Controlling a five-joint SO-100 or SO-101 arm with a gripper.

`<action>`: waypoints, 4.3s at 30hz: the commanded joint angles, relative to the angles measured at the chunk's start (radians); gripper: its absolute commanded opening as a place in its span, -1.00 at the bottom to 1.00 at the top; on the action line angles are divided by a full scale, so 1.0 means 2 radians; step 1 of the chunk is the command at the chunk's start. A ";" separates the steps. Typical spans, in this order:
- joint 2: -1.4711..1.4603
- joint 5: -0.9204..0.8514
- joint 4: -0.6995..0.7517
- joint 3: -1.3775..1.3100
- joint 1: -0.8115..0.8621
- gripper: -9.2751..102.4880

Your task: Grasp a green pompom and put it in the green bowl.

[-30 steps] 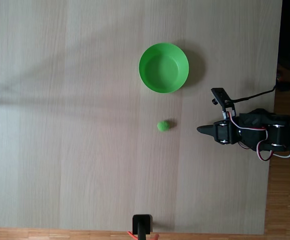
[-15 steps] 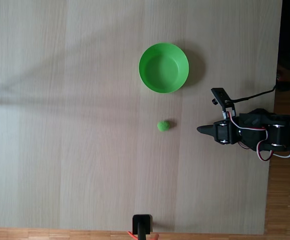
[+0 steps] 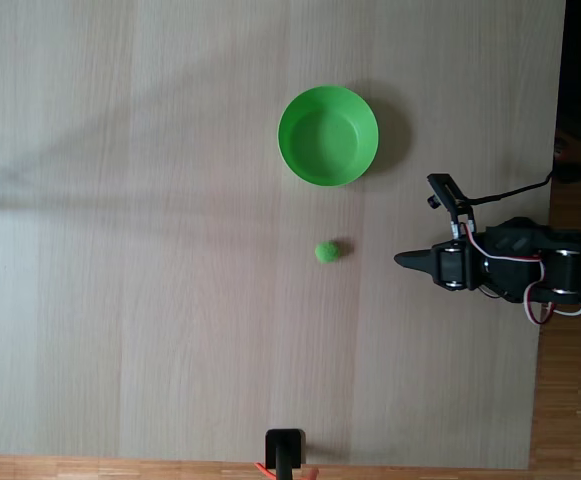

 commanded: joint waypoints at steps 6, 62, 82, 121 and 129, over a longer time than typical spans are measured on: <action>-0.208 0.002 -0.009 -0.153 -0.001 -0.84; -0.894 -0.006 -0.009 -0.600 0.031 -0.38; -0.913 -0.007 -0.009 -0.604 0.002 -0.39; -0.954 -0.006 -0.010 -0.604 0.006 -0.49; -0.953 -0.006 -0.038 -0.596 0.006 -0.64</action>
